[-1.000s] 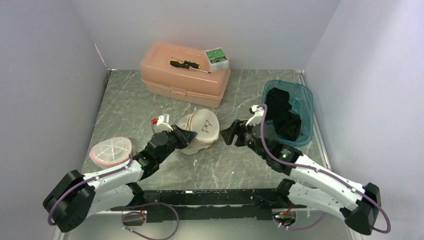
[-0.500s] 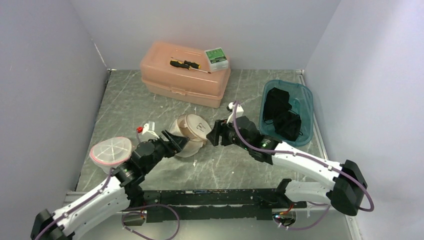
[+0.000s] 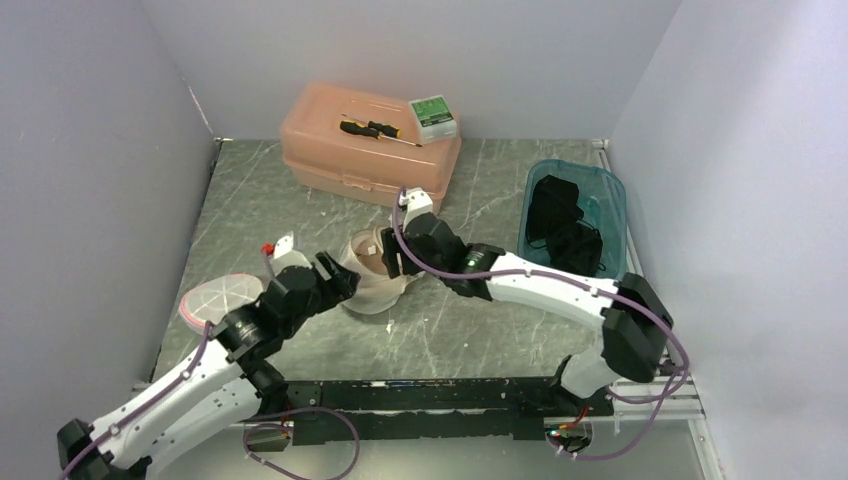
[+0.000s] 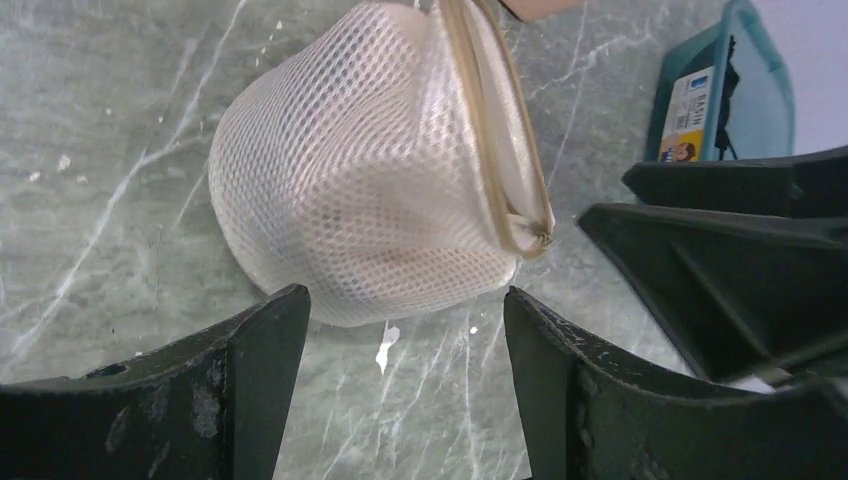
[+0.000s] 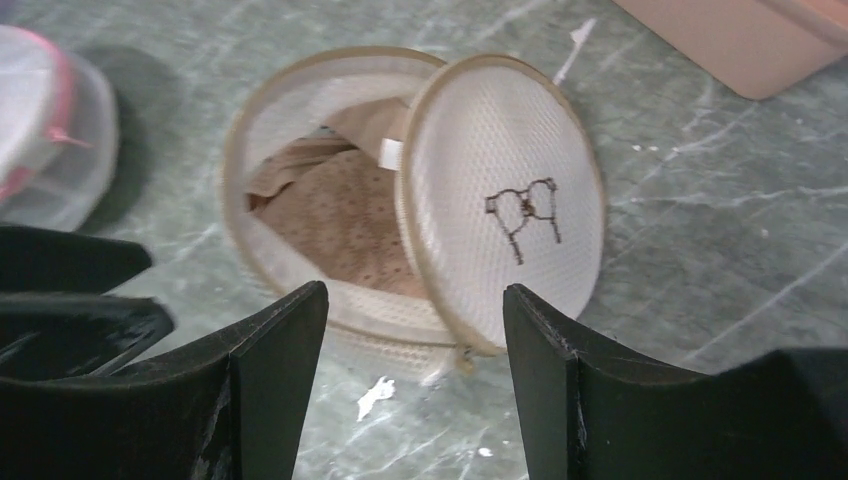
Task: Unzip the laundry bag and remove the bra
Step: Open the laundry bag at the center of the board.
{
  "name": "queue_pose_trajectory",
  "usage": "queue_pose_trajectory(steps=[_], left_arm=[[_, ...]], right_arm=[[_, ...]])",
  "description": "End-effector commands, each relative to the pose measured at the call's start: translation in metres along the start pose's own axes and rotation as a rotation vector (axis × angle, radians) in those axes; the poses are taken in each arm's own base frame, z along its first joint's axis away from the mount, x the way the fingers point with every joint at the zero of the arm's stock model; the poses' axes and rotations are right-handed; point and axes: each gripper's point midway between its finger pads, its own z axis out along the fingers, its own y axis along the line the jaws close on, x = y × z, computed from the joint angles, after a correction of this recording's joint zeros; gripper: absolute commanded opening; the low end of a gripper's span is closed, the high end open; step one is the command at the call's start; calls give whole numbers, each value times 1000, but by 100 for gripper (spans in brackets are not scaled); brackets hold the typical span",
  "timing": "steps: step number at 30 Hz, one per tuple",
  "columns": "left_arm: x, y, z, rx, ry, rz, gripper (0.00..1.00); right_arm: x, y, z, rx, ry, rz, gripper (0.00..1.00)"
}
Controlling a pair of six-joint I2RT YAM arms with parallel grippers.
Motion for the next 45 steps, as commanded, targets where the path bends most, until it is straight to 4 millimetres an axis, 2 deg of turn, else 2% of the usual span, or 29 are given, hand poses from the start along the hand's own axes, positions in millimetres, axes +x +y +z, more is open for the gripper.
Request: queue_pose_trajectory(steps=[1,5,11,14,17,21,22,23,25,26,30,35,36,37,45], left_arm=[[-24,-19,2,-29,-35,78,76],[-23,-19,3,-17,-47,62,75],[-22,-10,-3,-3,-70,24,74],[-24,-7,-7,-7,-79,25,74],[-25,-5,-9,-15,-79,31,74],[-24,-5,-11,-13,-69,42,74],[-23,-4,-11,-11,-65,42,73],[-22,-5,-11,-8,-61,47,74],[-22,-7,-11,2,-56,55,74],[-22,-9,-12,6,-55,58,75],[-24,-17,-10,21,-43,74,84],[-27,-35,-5,63,-36,102,91],[-28,-39,-3,74,-35,115,92],[-29,-42,-1,80,-33,132,92],[-36,-50,23,30,45,165,90]], right_arm=[[-23,-5,13,47,-17,-55,69],[-25,-4,34,94,42,-118,69],[-11,-3,62,107,144,-186,68],[-3,-11,74,148,196,-198,66],[1,-19,80,188,213,-195,57],[2,-23,80,211,213,-199,28],[-7,-22,74,208,179,-197,22],[-6,-21,72,204,162,-202,15],[-25,-12,54,171,65,-211,2],[-29,-10,46,166,29,-219,0],[-39,-5,13,134,-103,-244,0],[-34,-9,-19,95,-219,-248,0],[-26,-12,-23,89,-226,-257,0],[-27,-12,-30,78,-248,-252,0],[-24,-9,-52,6,-338,-266,0]])
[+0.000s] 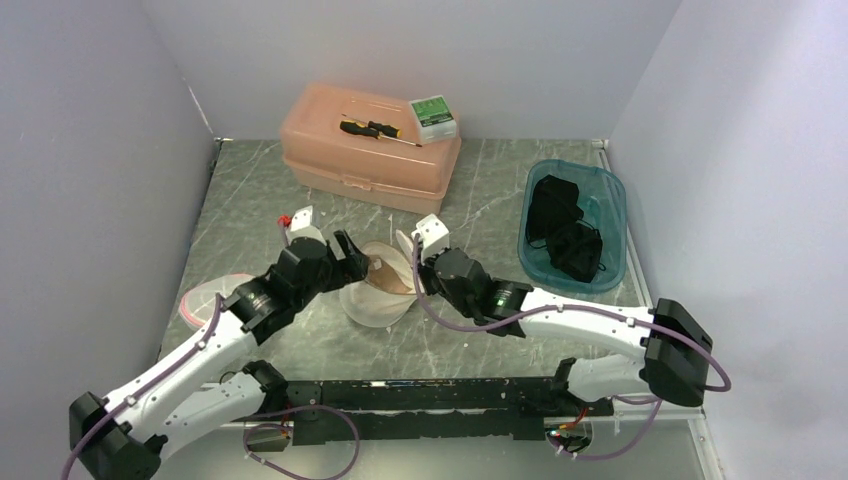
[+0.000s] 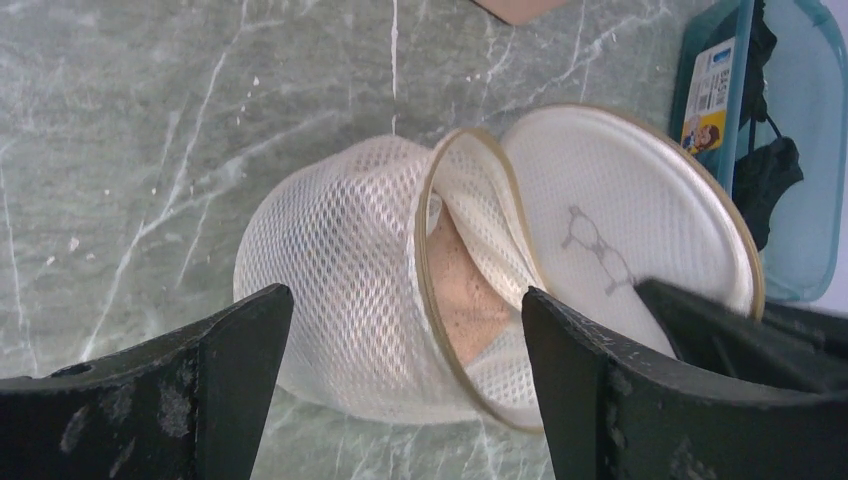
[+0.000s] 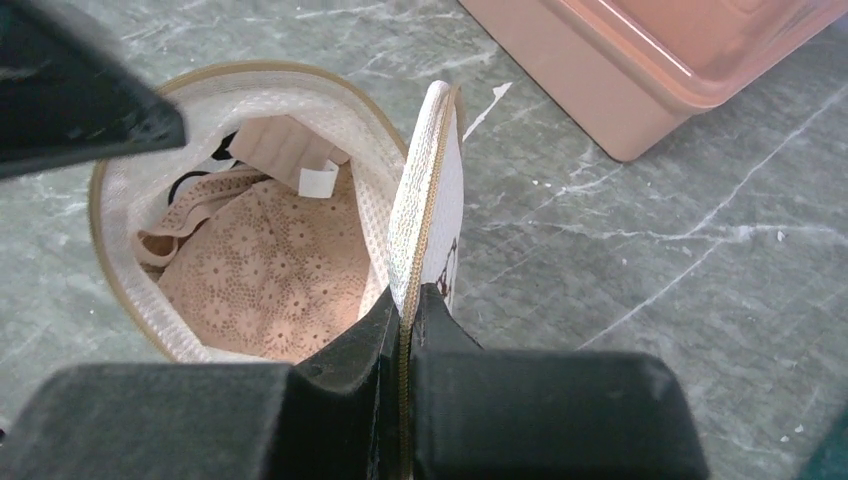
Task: Unzip the laundry bag and remove the bra
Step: Open the laundry bag at the center of the board.
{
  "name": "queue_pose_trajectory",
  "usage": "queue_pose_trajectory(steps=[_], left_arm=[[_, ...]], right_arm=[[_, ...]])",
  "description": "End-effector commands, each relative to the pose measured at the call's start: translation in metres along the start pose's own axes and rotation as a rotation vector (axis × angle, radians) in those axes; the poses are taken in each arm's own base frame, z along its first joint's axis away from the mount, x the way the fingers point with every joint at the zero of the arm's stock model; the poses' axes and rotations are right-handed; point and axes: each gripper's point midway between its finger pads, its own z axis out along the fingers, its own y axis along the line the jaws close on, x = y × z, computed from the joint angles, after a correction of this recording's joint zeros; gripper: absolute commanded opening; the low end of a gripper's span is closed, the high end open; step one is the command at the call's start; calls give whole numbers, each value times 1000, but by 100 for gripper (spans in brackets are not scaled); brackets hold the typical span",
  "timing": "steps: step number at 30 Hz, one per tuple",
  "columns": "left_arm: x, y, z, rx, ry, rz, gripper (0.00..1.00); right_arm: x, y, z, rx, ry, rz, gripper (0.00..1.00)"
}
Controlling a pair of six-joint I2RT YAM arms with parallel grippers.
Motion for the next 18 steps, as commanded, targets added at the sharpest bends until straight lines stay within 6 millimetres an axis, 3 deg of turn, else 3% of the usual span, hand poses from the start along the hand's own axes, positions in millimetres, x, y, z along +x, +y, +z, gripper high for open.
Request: queue_pose_trajectory(steps=[1,9,11,13,14,15,18], left_arm=[[-17,-20,9,55,34,2,88],[3,-26,31,75,186,48,71],[1,-27,35,59,198,69,53],[-3,-29,36,60,195,77,29],[-7,-34,35,79,179,79,13],[-13,-38,34,95,156,76,4],[-41,-62,25,196,50,81,3]], right_arm=[[-42,3,-12,-27,-178,31,0],[-48,7,-25,-54,-236,18,0],[-54,9,-31,-67,-266,18,0],[-60,7,-37,-63,-294,26,0],[-64,5,-41,-56,-308,32,0],[-69,0,-45,-40,-324,42,0],[-92,-12,-64,-18,-409,72,0]])
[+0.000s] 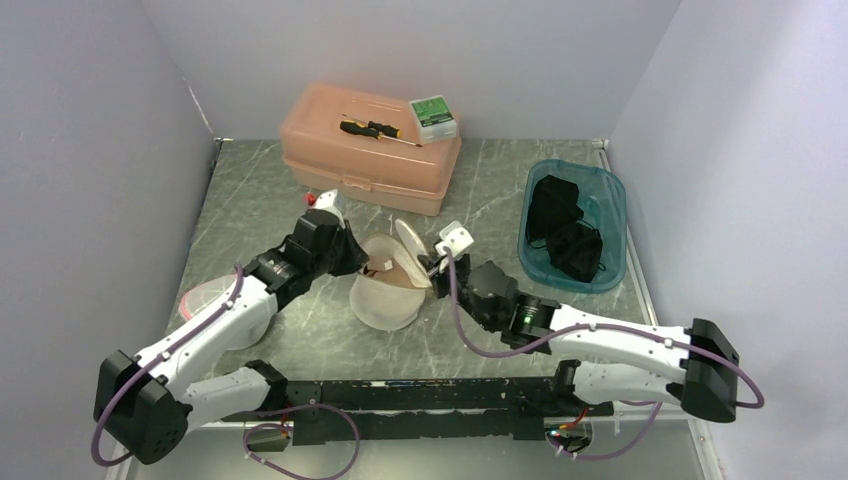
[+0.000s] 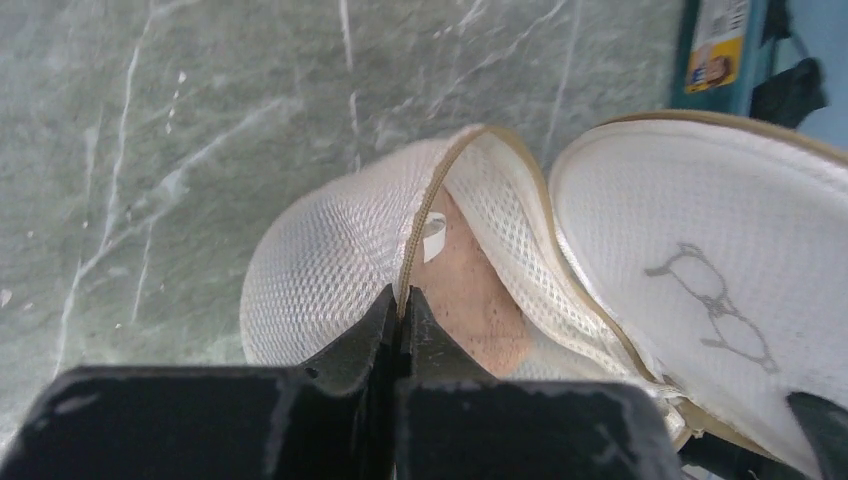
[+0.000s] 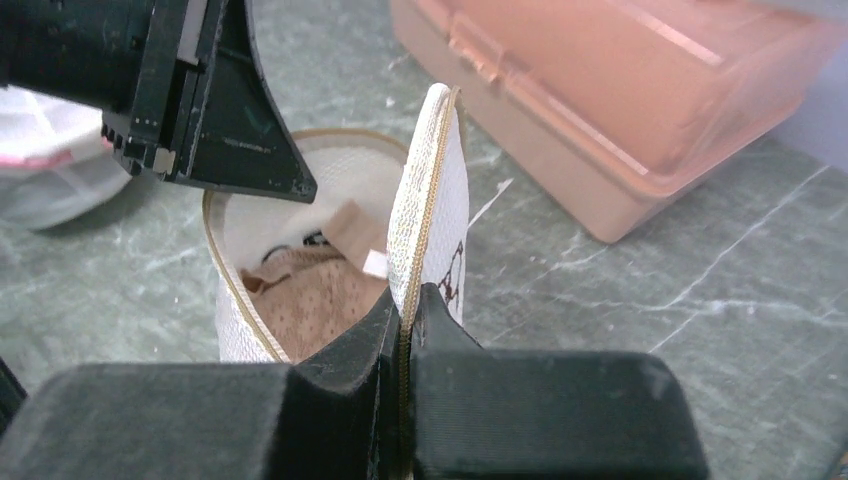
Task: Unzip the laundry bag and remove the bra
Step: Open the laundry bag at the center of the board.
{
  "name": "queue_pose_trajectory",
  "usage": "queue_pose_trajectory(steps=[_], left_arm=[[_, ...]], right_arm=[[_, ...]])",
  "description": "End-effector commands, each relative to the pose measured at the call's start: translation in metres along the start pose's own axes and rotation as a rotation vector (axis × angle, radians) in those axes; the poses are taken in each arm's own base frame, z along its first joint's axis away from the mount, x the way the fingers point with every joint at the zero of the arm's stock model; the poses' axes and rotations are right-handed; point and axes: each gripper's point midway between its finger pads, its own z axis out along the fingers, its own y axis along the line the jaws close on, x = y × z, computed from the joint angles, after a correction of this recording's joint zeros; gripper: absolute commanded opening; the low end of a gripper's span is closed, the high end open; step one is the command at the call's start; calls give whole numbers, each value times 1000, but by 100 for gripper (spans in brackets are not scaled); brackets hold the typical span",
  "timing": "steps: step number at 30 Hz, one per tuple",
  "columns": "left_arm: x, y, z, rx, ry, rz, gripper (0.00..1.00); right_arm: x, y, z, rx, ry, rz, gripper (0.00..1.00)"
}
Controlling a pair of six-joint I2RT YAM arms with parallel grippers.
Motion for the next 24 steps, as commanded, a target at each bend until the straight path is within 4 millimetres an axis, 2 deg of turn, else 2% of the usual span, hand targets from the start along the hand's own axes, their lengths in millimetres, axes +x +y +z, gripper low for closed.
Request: queue_pose_trajectory(steps=[1,3,5,7,8,12,15,19,21,24], left_arm=[[-60,-51,-32,205,-212,31,3],[-80,-65,-45,279,-314,26,3],[-91,-73,-54,340,-400,15,3],[-91,-73,-53,389,-458,11,3],[-81,-67,-46,400,-463,8,3],[-43,-40,-25,467,-516,-64,3],[-22,-22,-16,472,-543,-115,3],[1,-13,-11,439,-502,-98,3],[5,-14,-14,434,-501,-76,3],[8,-17,-18,429,-498,-33,3]], right_arm=[[-71,-20,-22,58,-228,55,0],[-99,-28,-36,66,-306,64,0],[-114,-34,-45,75,-353,61,0],[-112,-38,-49,88,-372,72,0],[-106,-38,-49,90,-373,78,0],[-57,-43,-46,123,-336,119,0],[-29,-44,-49,122,-307,166,0],[-3,-37,-51,105,-211,195,0],[6,-34,-53,97,-157,212,16],[9,-30,-61,74,-97,259,54]])
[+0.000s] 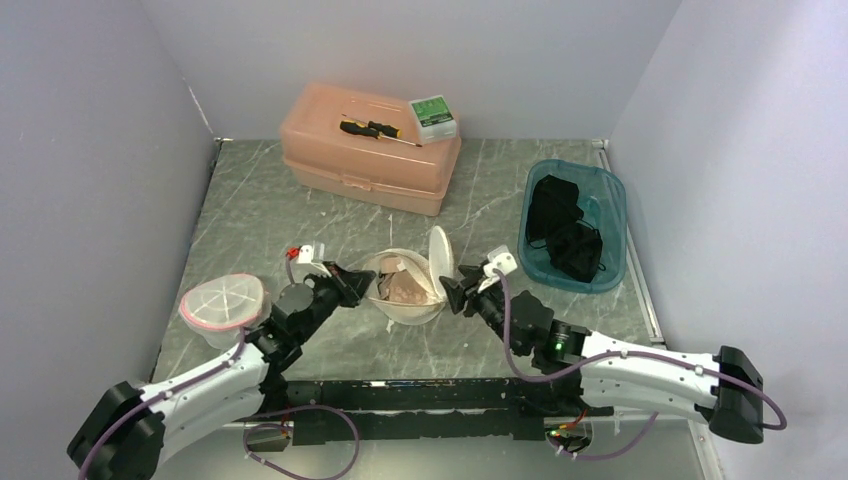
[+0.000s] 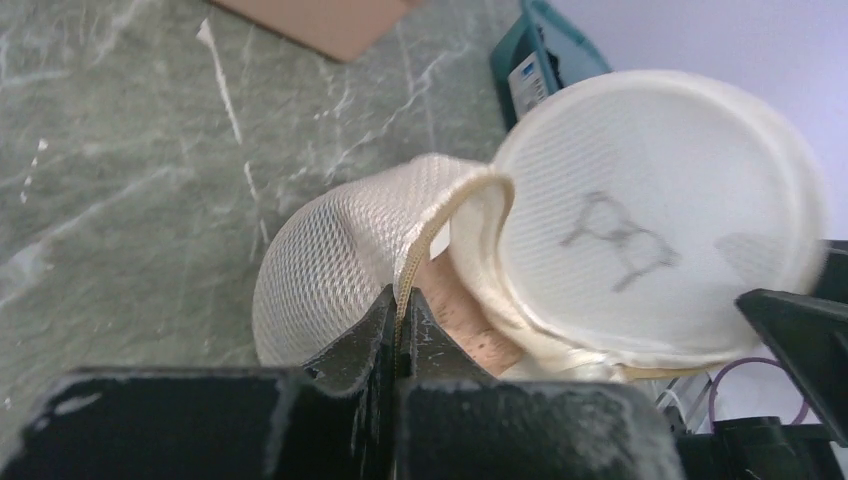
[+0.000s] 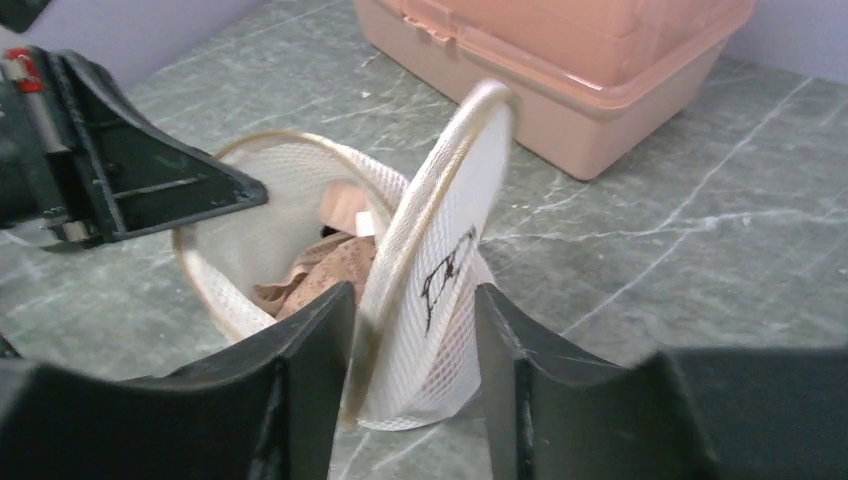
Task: Unzip the laundry bag and remove the bra
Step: Open the laundry bag at the center of the board.
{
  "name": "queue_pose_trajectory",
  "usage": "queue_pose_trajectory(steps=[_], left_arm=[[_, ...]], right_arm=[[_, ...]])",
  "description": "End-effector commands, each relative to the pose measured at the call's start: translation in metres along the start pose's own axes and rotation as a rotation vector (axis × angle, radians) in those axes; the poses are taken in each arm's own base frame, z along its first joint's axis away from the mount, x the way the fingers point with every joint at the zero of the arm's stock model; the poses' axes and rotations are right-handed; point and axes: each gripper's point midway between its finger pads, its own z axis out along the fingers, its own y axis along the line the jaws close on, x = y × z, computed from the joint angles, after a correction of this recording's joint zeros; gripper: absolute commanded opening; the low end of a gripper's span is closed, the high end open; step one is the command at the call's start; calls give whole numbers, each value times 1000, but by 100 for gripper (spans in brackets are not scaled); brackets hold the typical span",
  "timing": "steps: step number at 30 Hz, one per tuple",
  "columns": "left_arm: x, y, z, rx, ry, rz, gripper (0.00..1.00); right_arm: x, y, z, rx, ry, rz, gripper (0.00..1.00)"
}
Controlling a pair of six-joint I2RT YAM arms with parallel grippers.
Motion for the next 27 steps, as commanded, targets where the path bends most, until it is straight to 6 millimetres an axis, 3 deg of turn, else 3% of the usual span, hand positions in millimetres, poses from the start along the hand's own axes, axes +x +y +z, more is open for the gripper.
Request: queue_pose_trajectory(steps=[1,3,7,14,22,24,27], left_arm=[[-30,-26,-3,60,-109,48,3],[-29,-28,-5,62,-102,73,3],[-23,-29,-6,60,-79,122,3],[-13,-24,-10,48,-65,178,3],[-11,-27,-11,41,-49,225,3],[-10,-27,-11,42,-46,228,3],[-8,-26,-10,35,-37,230,3]], right_arm=[[-18,3,-11,9,42,135,61],[-19,4,-18,6,92,157,73],[-14,4,-30,13,221,169,83],[-3,-27,-30,114,375,368,86],[-67,-14,-6,20,341,369,90],[-76,-12,4,23,373,333,90],[-71,-15,25,57,508,285,91]])
